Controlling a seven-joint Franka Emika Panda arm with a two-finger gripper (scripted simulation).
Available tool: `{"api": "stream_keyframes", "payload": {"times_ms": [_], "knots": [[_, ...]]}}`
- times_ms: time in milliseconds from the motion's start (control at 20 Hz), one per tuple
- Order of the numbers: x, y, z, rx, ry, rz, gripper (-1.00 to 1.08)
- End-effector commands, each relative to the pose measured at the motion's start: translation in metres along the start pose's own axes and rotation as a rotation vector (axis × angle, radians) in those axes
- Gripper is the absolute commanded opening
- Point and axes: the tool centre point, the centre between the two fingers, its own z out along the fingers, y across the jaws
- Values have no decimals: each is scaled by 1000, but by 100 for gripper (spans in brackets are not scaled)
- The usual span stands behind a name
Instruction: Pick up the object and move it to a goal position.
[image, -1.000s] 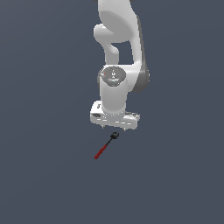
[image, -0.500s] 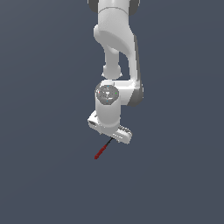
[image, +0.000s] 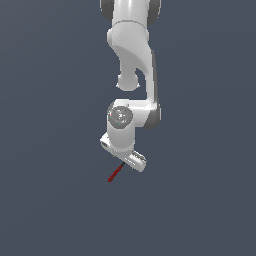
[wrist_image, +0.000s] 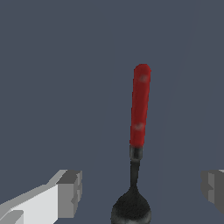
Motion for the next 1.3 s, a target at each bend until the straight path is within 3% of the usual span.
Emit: {"api": "stream_keyframes", "payload": {"times_ms": [0,1000,1050,1250], "knots": [[1,0,2,0,1,13,100],[1,0,52,0,1,14,100],[1,0,52,0,1,14,-100],[1,0,52,0,1,14,-100]]}}
